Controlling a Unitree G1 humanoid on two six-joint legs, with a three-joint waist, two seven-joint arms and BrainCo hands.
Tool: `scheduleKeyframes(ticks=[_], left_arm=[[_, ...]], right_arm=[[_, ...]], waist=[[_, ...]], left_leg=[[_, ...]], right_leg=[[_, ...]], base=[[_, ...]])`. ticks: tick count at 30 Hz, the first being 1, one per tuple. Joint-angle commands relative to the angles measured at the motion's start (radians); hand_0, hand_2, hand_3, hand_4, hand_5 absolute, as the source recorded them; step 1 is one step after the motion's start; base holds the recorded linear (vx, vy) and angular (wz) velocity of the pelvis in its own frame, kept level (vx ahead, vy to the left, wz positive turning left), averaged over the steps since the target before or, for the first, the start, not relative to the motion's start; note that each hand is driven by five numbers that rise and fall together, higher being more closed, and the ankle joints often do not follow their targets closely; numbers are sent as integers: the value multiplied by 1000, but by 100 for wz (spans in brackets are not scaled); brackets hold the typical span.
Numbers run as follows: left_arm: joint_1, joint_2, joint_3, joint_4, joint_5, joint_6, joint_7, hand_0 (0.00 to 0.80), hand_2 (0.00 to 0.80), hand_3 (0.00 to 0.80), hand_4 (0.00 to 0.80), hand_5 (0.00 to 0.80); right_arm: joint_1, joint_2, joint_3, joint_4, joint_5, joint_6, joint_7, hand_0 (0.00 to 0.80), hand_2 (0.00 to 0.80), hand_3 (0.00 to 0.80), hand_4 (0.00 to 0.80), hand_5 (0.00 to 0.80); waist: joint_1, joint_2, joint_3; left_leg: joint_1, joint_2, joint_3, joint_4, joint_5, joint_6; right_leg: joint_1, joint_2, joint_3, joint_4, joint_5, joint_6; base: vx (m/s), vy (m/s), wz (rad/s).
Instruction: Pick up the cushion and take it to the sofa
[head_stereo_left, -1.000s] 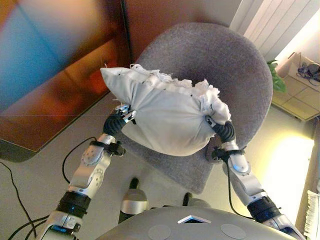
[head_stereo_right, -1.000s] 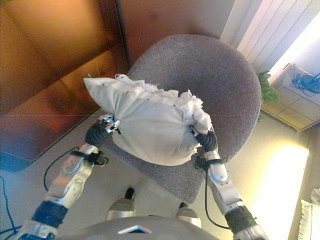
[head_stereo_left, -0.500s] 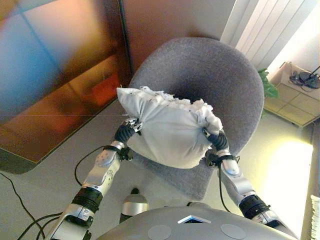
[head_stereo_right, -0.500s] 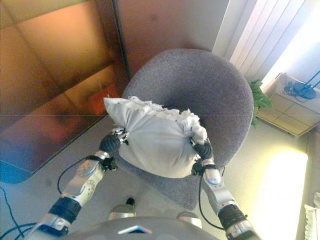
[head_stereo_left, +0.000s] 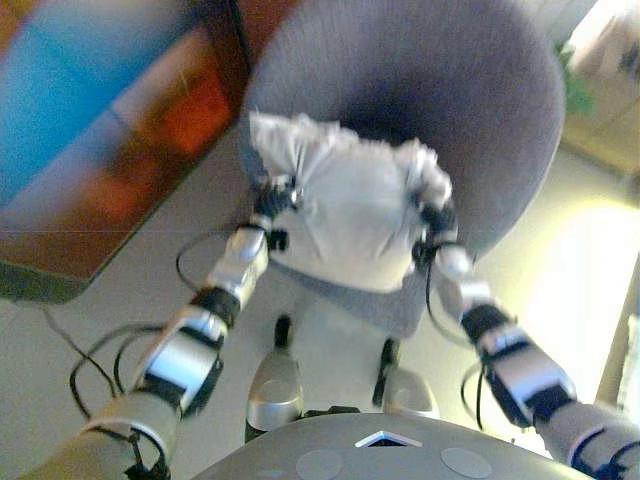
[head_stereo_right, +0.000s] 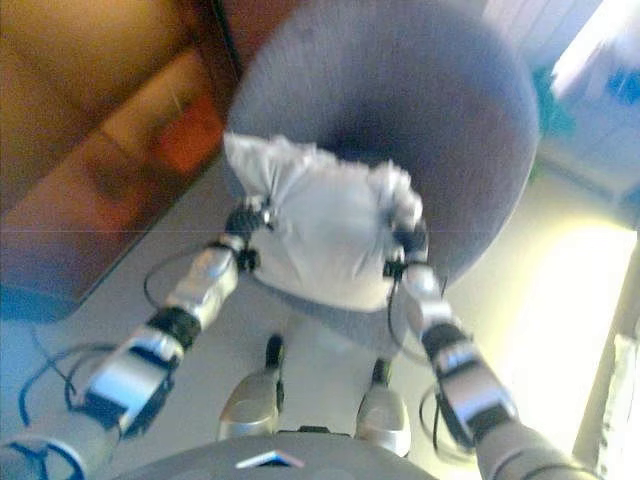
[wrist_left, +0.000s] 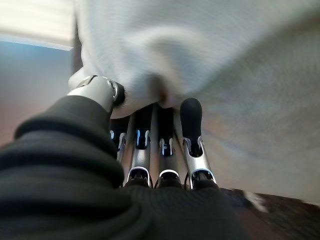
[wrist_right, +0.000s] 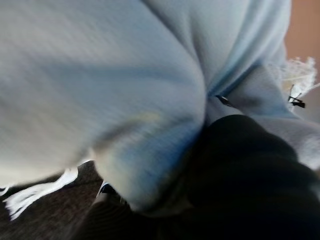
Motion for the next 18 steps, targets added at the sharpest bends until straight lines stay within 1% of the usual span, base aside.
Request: scheduleKeyframes(ticks=[1, 2, 3, 4, 6, 8, 9, 10, 12, 13, 16, 18], left_arm=[[-269, -37, -32, 99, -22, -109, 10, 800, 800, 800, 800, 800], [-270, -37, -31, 100, -22, -109, 10, 800, 800, 800, 800, 800], [-326, -39, -39, 142, -17, -112, 39, 800, 800, 800, 800, 800], [-330, -39, -39, 144, -17, -111, 39, 800, 800, 800, 800, 800], [-382, -38, -37, 194, -28, -110, 64, 800, 800, 800, 800, 800], [-395, -35, -37, 204, -32, -104, 69, 800, 800, 800, 800, 800], [-420, -29, -38, 219, -19, -122, 88, 0, 0, 0, 0, 0], [-423, -29, -38, 220, -19, -122, 91, 0, 0, 0, 0, 0], [-423, -29, -38, 220, -19, -122, 91, 0, 0, 0, 0, 0], [-448, -5, -33, 216, -21, -138, 118, 0, 0, 0, 0, 0], [-447, 22, -32, 198, -29, -149, 148, 0, 0, 0, 0, 0], [-447, 22, -32, 197, -29, -149, 149, 0, 0, 0, 0, 0]], right_arm=[[-258, 6, 34, 46, 36, 2, 68, 800, 800, 800, 800, 800], [-259, 6, 34, 47, 36, 2, 69, 800, 800, 800, 800, 800], [-324, -5, 54, 78, 34, 9, 60, 800, 800, 800, 800, 800], [-328, -5, 55, 80, 35, 10, 61, 800, 800, 800, 800, 800], [-380, -18, 69, 94, 23, 4, 46, 800, 800, 800, 800, 800], [-393, -24, 69, 97, 21, 3, 40, 800, 800, 800, 800, 800], [-424, -44, 67, 96, 11, 17, 23, 800, 800, 800, 800, 800], [-428, -46, 67, 96, 10, 19, 20, 756, 756, 756, 756, 756], [-428, -46, 67, 96, 10, 19, 20, 756, 756, 756, 756, 756], [-462, -82, 68, 112, 11, 19, 6, 0, 0, 0, 0, 0], [-465, -117, 72, 101, 5, 3, -1, 0, 0, 0, 0, 0], [-465, -117, 72, 101, 5, 3, -1, 0, 0, 0, 0, 0]], waist=[[-4, -6, 104], [-4, -7, 102], [-9, -3, 129], [-9, -3, 131], [-19, -2, 160], [-23, 0, 166], [-31, 6, 179], [-32, 6, 181], [-32, 6, 181], [-41, 20, 198], [-45, 32, 208], [-45, 32, 208]], left_leg=[[-62, 14, -11, 81, -124, -15], [-67, 13, -10, 80, -121, -15], [-82, 8, -2, 70, -109, -13], [-83, 8, -1, 69, -108, -13], [-97, 4, 9, 56, -93, -9], [-99, 2, 12, 52, -89, -8], [-108, -1, 16, 45, -81, -9], [-109, -1, 16, 45, -80, -9], [-109, -1, 16, 45, -80, -9], [-118, -4, 20, 35, -72, -9], [-118, -5, 25, 24, -65, -11], [-118, -5, 25, 23, -65, -11]], right_leg=[[-124, -151, 58, 55, 32, 72], [-129, -152, 60, 54, 35, 72], [-155, -150, 72, 57, 41, 71], [-158, -150, 74, 58, 41, 71], [-188, -151, 87, 56, 54, 68], [-196, -151, 92, 58, 57, 68], [-215, -150, 100, 59, 63, 67], [-217, -150, 100, 59, 63, 67], [-217, -150, 101, 59, 63, 67], [-237, -147, 107, 56, 70, 65], [-245, -147, 108, 51, 75, 67], [-245, -147, 108, 50, 75, 67]], base=[[-443, 181, -11], [-193, 91, -9], [-129, 64, -14], [-191, 108, -14], [-108, 91, -14], [-50, 73, -7], [-42, 70, 0], [-42, 70, -4], [-13, 46, -5], [-24, 97, 0], [-8, 70, -6], [11, 29, 0]])
